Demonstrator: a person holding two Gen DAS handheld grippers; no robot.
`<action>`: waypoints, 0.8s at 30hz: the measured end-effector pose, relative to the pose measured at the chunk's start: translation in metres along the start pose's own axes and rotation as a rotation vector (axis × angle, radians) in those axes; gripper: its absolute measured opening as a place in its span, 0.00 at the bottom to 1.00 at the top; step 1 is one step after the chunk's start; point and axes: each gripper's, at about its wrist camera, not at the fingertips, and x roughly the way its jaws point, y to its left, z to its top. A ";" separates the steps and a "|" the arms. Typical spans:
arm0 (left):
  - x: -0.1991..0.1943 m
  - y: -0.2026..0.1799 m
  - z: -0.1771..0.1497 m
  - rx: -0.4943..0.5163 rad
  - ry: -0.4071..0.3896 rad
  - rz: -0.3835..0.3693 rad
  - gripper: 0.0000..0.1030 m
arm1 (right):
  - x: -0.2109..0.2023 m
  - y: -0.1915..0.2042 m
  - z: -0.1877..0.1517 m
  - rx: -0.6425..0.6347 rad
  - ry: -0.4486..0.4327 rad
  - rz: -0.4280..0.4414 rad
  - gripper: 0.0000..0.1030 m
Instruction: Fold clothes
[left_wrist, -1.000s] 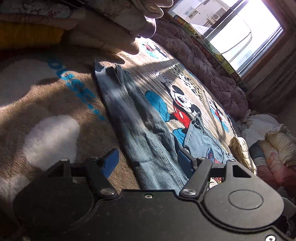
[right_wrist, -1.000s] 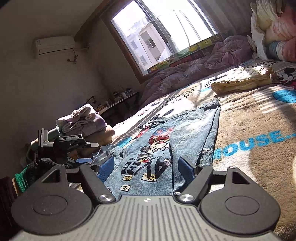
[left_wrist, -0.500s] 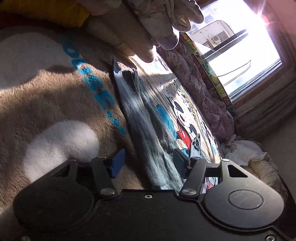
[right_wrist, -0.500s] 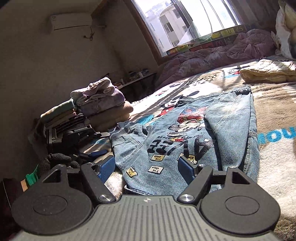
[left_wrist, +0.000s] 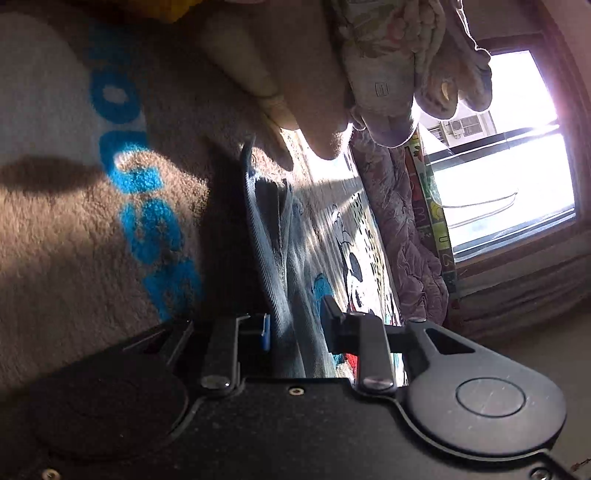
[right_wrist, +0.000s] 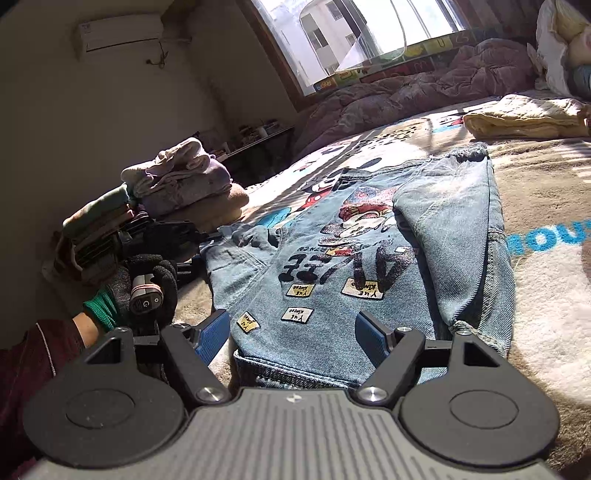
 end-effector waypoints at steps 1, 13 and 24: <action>0.001 -0.006 -0.002 0.032 0.001 -0.012 0.06 | 0.000 -0.001 0.001 0.003 -0.002 0.001 0.73; 0.011 -0.127 -0.097 0.502 0.068 -0.251 0.01 | -0.023 -0.048 0.019 0.263 -0.170 0.038 0.73; 0.028 -0.187 -0.192 0.651 0.185 -0.325 0.00 | -0.060 -0.107 0.009 0.522 -0.323 0.033 0.73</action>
